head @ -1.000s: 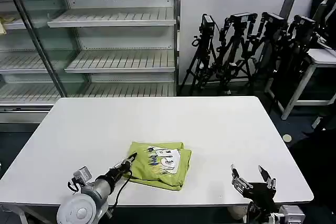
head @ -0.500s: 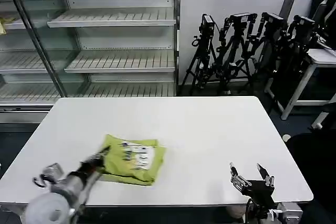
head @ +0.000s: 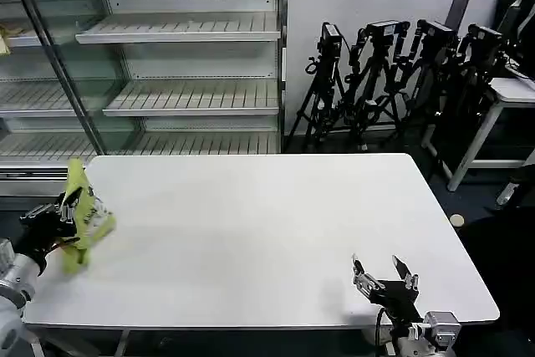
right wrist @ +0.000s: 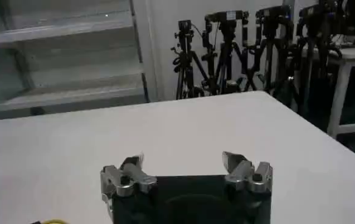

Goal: Fold and organize the clothes.

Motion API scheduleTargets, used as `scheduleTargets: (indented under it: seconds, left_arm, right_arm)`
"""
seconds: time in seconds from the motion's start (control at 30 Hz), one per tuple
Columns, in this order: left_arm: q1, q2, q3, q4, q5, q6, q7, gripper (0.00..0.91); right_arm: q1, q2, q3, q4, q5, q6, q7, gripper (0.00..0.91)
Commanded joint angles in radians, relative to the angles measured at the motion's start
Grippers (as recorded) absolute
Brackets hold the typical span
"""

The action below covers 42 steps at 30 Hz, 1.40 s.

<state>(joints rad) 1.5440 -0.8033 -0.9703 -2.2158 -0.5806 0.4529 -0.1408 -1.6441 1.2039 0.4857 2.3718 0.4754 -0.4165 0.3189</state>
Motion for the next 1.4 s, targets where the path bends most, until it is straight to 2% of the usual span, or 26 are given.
scheduleTargets:
  seconds: [0.03,0.13,0.27,0.43,0.57,0.87,0.9,0.93,0.97,1.17,1.2,1.27,1.4]
  left_arm:
    - [-0.011,-0.084,0.544,0.161,0.704,-0.173,0.004,0.02]
    - [-0.101,-0.144,0.73,0.263,0.863,-0.211,0.002,0.02]
    - [-0.204,-0.191,0.851,0.254,0.892,-0.183,0.011,0.02]
    - [-0.317,-0.194,0.917,0.218,0.795,-0.131,0.024,0.02]
    - [-0.389,-0.207,0.966,0.261,0.697,-0.095,0.022,0.02]
    - [-0.498,-0.326,1.065,0.329,0.51,-0.013,-0.043,0.02]
    - [-0.514,-0.344,1.07,0.327,0.47,-0.006,-0.052,0.071]
    - [-0.52,-0.351,1.073,0.325,0.453,-0.002,-0.056,0.272]
    - [-0.531,-0.364,1.075,0.32,0.425,-0.002,-0.061,0.887]
    - [-0.573,-0.406,1.074,0.319,0.267,-0.089,-0.072,0.907]
    - [-0.571,-0.406,1.062,0.311,0.219,-0.096,-0.083,0.907]
    - [-0.545,-0.415,1.025,0.29,0.131,-0.108,-0.125,0.907]
    - [-0.454,-0.404,0.937,0.212,0.074,-0.144,-0.14,0.907]
  right_arm:
    - [-0.019,0.016,0.035,0.0,-0.003,0.018,-0.007,0.907]
    - [-0.038,0.02,0.059,0.008,-0.003,0.022,-0.008,0.907]
    - [-0.057,0.024,0.088,0.032,-0.003,0.021,-0.005,0.907]
    - [-0.069,0.035,0.092,0.044,-0.012,0.018,-0.003,0.907]
    - [-0.075,0.046,0.083,0.041,-0.026,0.02,-0.004,0.907]
    - [-0.072,0.047,0.078,0.048,-0.035,0.017,-0.004,0.907]
    - [-0.072,0.045,0.079,0.053,-0.035,0.016,-0.004,0.907]
    - [-0.072,0.044,0.079,0.055,-0.034,0.015,-0.004,0.907]
    - [-0.071,0.043,0.08,0.058,-0.034,0.014,-0.004,0.907]
    - [-0.069,0.038,0.076,0.058,-0.043,0.016,-0.019,0.907]
    - [-0.075,0.032,0.073,0.058,-0.076,0.048,-0.066,0.907]
    - [-0.079,0.024,0.06,0.055,-0.148,0.1,-0.105,0.907]
    - [-0.048,0.013,0.044,0.044,-0.22,0.141,-0.115,0.907]
